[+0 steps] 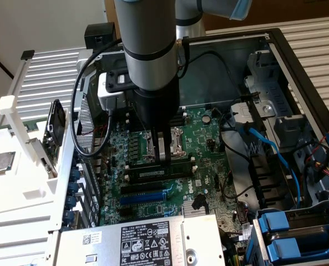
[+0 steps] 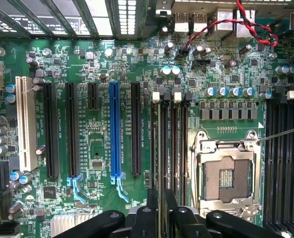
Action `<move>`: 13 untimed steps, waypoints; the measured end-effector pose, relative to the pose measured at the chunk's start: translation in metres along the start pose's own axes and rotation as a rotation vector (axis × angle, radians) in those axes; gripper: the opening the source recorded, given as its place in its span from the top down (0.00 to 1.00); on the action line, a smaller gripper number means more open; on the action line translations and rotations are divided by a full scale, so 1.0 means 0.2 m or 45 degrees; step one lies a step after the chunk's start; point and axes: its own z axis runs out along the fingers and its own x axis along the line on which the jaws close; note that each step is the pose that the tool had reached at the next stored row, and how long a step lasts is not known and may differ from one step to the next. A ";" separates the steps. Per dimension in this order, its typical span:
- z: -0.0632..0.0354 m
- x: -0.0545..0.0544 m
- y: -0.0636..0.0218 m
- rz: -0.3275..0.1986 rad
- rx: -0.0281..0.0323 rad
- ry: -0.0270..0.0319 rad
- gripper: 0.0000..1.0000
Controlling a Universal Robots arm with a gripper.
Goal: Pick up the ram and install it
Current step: 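Insert the ram into the slot, then press down the ram until it locks into place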
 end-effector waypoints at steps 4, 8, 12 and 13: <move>-0.001 0.00 0.000 0.000 -0.0002 0.0003 0.80; -0.001 0.00 0.000 0.000 -0.0003 0.0004 0.80; -0.001 0.00 0.000 0.000 -0.0002 0.0003 0.80; -0.001 0.00 0.000 0.000 -0.0002 0.0003 0.80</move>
